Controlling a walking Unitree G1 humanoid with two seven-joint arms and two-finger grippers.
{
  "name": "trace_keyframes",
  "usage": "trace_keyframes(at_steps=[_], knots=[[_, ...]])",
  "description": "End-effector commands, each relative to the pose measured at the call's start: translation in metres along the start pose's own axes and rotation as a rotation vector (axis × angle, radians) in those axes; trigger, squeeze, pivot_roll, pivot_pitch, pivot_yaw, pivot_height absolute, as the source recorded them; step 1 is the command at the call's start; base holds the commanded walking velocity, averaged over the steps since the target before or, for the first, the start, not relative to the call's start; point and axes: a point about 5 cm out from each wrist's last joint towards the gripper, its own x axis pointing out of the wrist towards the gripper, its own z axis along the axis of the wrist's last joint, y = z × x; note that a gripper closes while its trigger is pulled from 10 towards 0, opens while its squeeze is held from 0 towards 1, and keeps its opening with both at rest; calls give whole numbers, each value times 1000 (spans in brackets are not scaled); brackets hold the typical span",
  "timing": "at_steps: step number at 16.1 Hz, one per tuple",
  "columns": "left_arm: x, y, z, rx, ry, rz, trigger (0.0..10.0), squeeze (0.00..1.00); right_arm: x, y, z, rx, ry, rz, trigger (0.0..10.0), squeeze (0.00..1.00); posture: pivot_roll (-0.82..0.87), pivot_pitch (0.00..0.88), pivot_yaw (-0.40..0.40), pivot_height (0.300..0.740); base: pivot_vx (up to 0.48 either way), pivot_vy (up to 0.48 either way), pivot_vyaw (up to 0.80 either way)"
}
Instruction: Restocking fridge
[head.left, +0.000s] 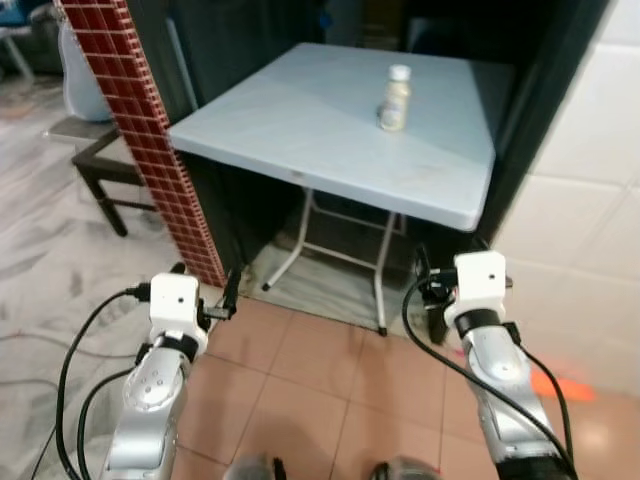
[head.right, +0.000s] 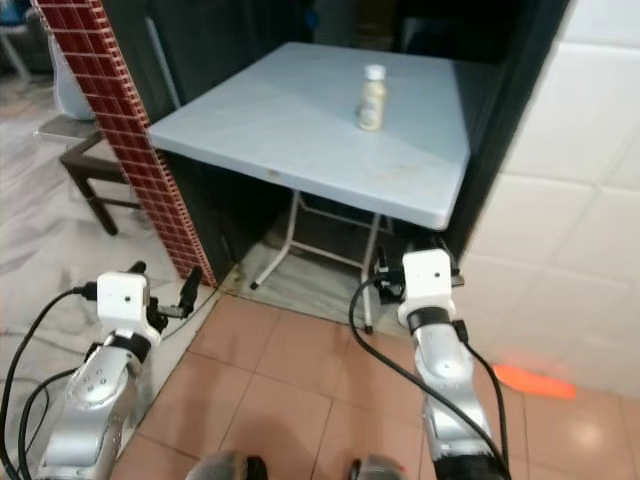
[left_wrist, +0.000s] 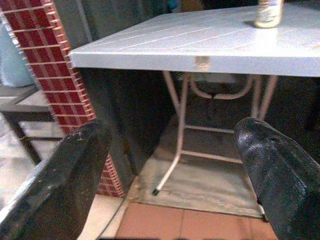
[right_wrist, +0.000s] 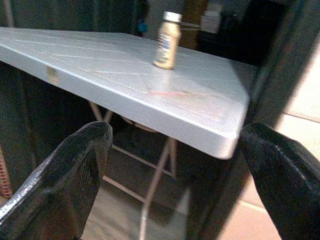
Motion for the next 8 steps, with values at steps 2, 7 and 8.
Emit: trace_keyframes(at_steps=[2, 7, 8], knots=[[1, 2, 2, 8, -5, -7, 10000, 0, 0, 2, 7, 7, -34, -2, 10000, 0, -19, 6, 54, 740, 0, 0, 0], [1, 1, 4, 15, -28, -27, 10000, 0, 0, 4, 10, -2, -50, 14, 10000, 0, -21, 9, 56, 740, 49, 0, 230], [1, 1, 4, 17, -28, -27, 10000, 0, -1, 4, 10, 0, -49, 14, 10000, 0, -20, 10, 56, 740, 274, 0, 575]])
